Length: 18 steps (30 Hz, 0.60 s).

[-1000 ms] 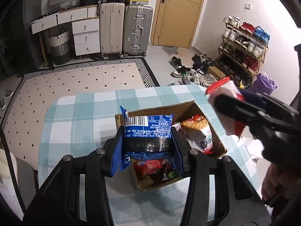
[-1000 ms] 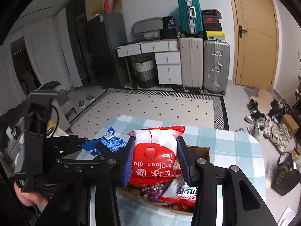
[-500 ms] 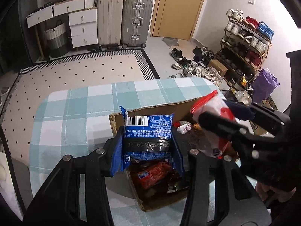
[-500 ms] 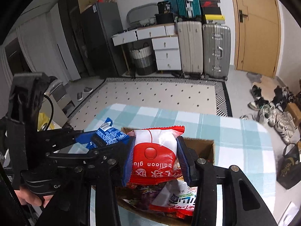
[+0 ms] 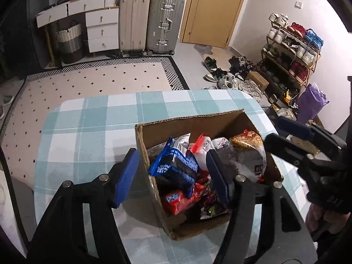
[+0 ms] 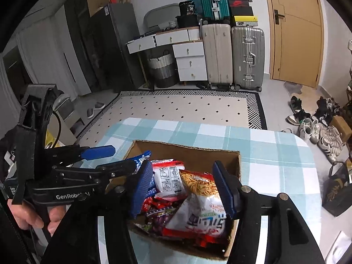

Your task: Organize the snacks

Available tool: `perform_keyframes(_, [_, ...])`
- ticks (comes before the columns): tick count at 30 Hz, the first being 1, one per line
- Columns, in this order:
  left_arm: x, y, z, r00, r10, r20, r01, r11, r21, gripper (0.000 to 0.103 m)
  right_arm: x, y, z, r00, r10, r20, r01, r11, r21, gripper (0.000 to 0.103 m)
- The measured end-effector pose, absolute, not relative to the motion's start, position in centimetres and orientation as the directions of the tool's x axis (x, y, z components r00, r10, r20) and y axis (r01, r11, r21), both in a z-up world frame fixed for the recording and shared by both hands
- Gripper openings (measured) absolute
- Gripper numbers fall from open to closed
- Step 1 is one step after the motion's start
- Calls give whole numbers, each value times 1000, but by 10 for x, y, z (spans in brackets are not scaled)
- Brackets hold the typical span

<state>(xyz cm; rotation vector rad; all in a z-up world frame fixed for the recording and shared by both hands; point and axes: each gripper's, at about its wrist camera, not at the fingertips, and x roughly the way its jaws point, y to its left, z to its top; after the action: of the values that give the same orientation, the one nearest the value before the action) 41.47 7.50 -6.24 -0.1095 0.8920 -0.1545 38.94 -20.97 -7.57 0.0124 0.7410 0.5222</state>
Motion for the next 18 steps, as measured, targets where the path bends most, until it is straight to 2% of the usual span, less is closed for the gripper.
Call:
perform_keyframes(7, [367,72,-44,704,-131,-698,49,990,-136,67,337,-237,-58,701,459,-546,-439,881,177,65])
perform_keyframes(13, [319,64,-26,770,-100,-631,41,993,-107,82,287,-256,-51,776,428,-464,-418,899,130,79])
perform_keyframes(18, [276,65,-20,823,-38,-567,-32,993,-114,85,245,-276,-50,842,390,-374,-371,920,124,84])
